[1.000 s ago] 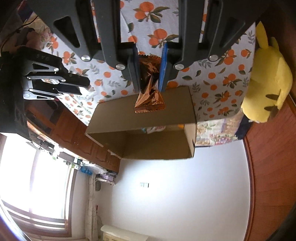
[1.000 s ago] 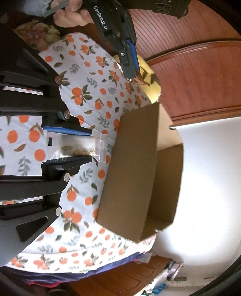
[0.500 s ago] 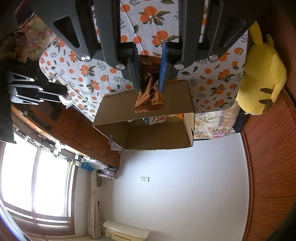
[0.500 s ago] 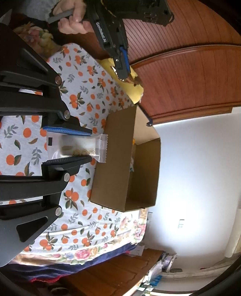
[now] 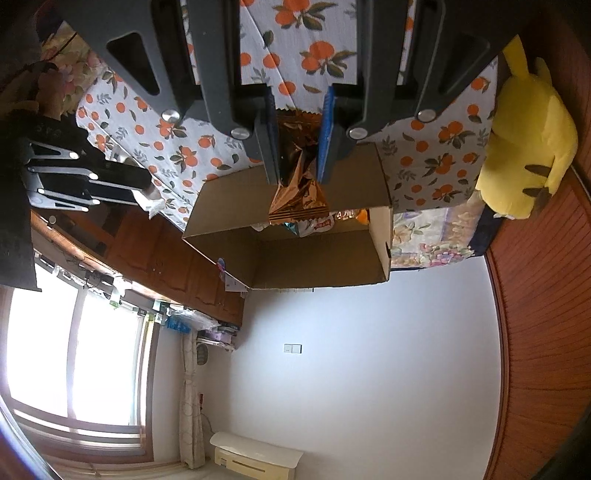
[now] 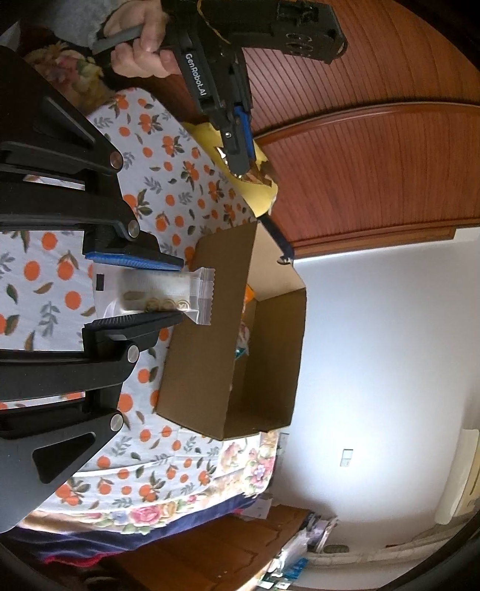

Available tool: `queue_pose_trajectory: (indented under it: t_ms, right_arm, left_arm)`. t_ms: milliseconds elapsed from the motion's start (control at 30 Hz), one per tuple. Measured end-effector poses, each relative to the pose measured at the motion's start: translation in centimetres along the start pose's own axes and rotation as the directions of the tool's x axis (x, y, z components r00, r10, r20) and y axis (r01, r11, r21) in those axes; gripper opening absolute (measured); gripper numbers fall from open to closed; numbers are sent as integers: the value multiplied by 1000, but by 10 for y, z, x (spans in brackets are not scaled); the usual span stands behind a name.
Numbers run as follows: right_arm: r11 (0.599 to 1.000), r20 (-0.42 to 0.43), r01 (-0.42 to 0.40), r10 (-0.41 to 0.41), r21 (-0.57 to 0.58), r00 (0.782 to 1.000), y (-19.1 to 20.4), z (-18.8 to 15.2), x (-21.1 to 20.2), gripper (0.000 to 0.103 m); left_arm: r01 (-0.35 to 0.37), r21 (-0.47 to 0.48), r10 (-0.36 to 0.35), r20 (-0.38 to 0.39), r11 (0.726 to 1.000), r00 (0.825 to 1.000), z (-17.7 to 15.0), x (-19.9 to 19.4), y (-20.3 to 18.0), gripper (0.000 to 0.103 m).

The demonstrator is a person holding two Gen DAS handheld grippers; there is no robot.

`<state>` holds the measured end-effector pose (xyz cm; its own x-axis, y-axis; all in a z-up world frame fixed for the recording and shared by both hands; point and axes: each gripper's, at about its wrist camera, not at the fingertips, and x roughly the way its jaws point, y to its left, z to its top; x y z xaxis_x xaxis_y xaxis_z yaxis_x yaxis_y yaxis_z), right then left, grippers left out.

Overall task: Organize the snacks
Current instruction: 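Carry the candy and pastry over the box and open both tools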

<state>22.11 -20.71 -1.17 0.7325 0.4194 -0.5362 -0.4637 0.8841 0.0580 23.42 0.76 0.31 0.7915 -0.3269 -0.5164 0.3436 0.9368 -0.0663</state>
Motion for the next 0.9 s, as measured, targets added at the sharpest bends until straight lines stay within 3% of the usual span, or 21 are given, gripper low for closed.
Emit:
queue_pose_trajectory:
  t_ms: [400, 900]
  right_arm:
    - [997, 0, 26, -26, -66, 1000, -26, 59, 68, 20]
    - [999, -80, 34, -35, -13, 996, -73, 75, 169, 20]
  left_arm:
    - [-6, 39, 7, -21, 999, 1000, 39, 71, 13, 16]
    - [18, 8, -17, -93, 1000, 995, 54, 160, 45, 17]
